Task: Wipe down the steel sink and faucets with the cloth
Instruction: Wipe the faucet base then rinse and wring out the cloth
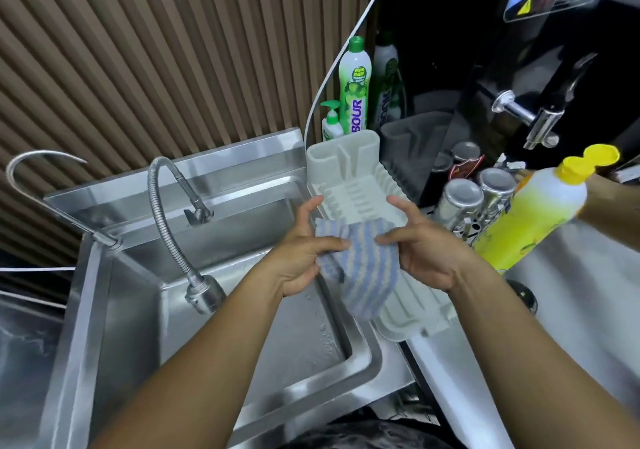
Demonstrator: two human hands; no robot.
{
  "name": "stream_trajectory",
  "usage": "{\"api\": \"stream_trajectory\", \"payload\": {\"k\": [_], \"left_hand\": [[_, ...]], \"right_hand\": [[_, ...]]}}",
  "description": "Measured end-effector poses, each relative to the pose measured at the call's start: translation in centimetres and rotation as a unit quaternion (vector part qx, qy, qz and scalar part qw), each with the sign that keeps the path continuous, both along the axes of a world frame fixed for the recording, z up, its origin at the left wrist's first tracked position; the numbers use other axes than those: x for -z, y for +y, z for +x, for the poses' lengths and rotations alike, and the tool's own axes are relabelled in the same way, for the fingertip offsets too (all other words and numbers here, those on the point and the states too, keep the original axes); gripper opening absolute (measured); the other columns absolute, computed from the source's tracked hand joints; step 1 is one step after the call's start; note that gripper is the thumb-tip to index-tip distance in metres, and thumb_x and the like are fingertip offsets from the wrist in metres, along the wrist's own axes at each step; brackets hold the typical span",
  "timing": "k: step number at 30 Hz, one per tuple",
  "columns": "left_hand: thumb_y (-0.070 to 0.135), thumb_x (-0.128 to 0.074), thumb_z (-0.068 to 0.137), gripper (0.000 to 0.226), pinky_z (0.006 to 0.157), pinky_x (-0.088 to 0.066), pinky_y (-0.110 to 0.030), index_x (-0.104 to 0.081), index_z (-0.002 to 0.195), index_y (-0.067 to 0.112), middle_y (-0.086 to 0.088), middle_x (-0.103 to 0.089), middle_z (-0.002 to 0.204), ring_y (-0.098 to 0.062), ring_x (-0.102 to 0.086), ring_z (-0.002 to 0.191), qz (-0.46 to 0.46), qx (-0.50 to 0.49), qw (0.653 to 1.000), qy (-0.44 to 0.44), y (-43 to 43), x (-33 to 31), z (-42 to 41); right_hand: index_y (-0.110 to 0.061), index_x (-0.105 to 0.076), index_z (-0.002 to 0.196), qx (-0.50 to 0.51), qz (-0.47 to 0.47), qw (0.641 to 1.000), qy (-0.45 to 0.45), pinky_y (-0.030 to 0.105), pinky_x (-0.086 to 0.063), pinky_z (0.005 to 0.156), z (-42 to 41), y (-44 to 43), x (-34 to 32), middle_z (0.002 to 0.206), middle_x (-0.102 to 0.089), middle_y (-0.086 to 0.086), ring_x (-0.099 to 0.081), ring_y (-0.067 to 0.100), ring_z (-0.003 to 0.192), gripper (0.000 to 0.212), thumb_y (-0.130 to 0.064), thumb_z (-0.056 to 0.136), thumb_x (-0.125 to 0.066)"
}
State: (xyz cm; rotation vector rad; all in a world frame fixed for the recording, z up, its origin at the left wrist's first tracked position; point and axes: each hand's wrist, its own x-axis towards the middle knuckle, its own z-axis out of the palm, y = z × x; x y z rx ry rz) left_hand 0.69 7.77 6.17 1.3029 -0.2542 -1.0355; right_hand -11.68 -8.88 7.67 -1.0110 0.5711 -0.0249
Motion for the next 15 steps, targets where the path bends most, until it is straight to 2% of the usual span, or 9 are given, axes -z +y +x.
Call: {"api": "stream_trajectory", "payload": {"k": [1,3,6,7,9,11,13,14,15], "left_hand": [[-0.013,-0.069,0.079,0.085,0.068,-0.058,-0.021,-0.041,0.135,0.045,0.001,-0.065,0.124,-0.01,-0.07,0.098,0.012,0.004,1.0,-0.015,0.0,0.2,0.0],[-0.007,-0.078,0.072,0.085,0.082,-0.057,-0.03,-0.047,0.131,0.046,-0.009,-0.057,0.13,-0.019,-0.066,0.107,0.03,0.021,0.998,-0.042,-0.4,0.5,0.0],[-0.008,-0.072,0.08,0.06,0.065,-0.053,-0.025,-0.059,0.124,0.031,-0.009,-0.053,0.117,-0.018,-0.063,0.084,0.075,0.003,0.995,-0.072,-1.1,0.5,-1.1],[-0.006,-0.071,0.081,0.051,0.065,-0.053,-0.026,-0.064,0.118,0.027,-0.01,-0.055,0.116,-0.019,-0.063,0.082,0.088,-0.005,0.993,-0.073,-1.6,0.7,-1.6],[0.001,-0.076,0.075,0.04,0.073,-0.056,-0.034,-0.071,0.109,0.023,-0.014,-0.063,0.113,-0.024,-0.066,0.083,0.095,-0.003,0.994,-0.056,-2.0,1.2,-2.6],[0.011,-0.082,0.064,0.049,0.089,-0.056,-0.04,-0.073,0.109,0.028,-0.011,-0.065,0.12,-0.023,-0.069,0.095,0.101,0.027,0.993,-0.062,-2.0,1.7,-3.3],[0.017,-0.083,0.065,0.06,0.096,-0.053,-0.032,-0.068,0.12,0.033,-0.003,-0.062,0.13,-0.015,-0.065,0.109,0.157,0.093,0.966,-0.184,-2.1,1.7,-3.9],[0.018,-0.081,0.07,0.058,0.092,-0.049,-0.023,-0.066,0.125,0.031,0.0,-0.061,0.131,-0.011,-0.062,0.111,0.195,0.13,0.932,-0.276,-2.2,1.7,-4.2],[0.019,-0.078,0.077,0.049,0.087,-0.043,-0.018,-0.067,0.124,0.027,0.0,-0.061,0.128,-0.01,-0.06,0.111,0.227,0.153,0.883,-0.382,-2.4,1.6,-4.5]], "right_hand": [[-0.035,-0.042,0.137,-0.029,-0.073,0.996,0.03,0.043,-0.057,0.079,-0.3,-0.4,0.0,0.118,-0.07,0.021,-0.071,0.033,0.104,0.07,0.013,0.089,-0.058],[-0.031,-0.053,0.129,-0.068,-0.197,0.974,0.088,0.046,-0.06,0.079,-0.9,-0.9,0.1,0.111,-0.071,0.025,-0.072,0.03,0.093,0.055,0.007,0.09,-0.063],[-0.013,-0.068,0.101,-0.025,-0.265,0.958,0.107,0.046,-0.057,0.076,-1.8,-1.1,0.6,0.096,-0.072,0.026,-0.067,0.027,0.075,0.018,0.0,0.089,-0.068],[-0.011,-0.069,0.095,0.005,-0.279,0.955,0.104,0.045,-0.056,0.072,-2.1,-1.1,0.8,0.089,-0.072,0.024,-0.065,0.026,0.072,0.012,-0.003,0.087,-0.072],[-0.015,-0.072,0.095,0.033,-0.295,0.951,0.093,0.038,-0.055,0.072,-3.0,-1.6,1.3,0.082,-0.073,0.012,-0.066,0.022,0.072,0.018,-0.005,0.082,-0.078],[-0.02,-0.07,0.111,-0.007,-0.297,0.952,0.074,0.03,-0.057,0.082,-4.2,-2.1,1.5,0.1,-0.076,0.004,-0.071,0.015,0.086,0.042,0.002,0.077,-0.08],[-0.022,-0.064,0.125,-0.065,-0.368,0.924,0.086,0.03,-0.055,0.092,-5.3,-2.6,1.6,0.115,-0.072,-0.001,-0.069,0.011,0.101,0.056,0.004,0.078,-0.078],[-0.023,-0.064,0.127,-0.088,-0.433,0.891,0.102,0.024,-0.053,0.089,-5.8,-2.8,1.7,0.115,-0.07,-0.005,-0.067,0.008,0.099,0.053,-0.001,0.081,-0.077],[-0.025,-0.068,0.122,-0.1,-0.501,0.852,0.113,0.017,-0.048,0.081,-6.2,-2.9,1.7,0.11,-0.068,-0.007,-0.064,0.007,0.094,0.043,-0.006,0.083,-0.076]]}}
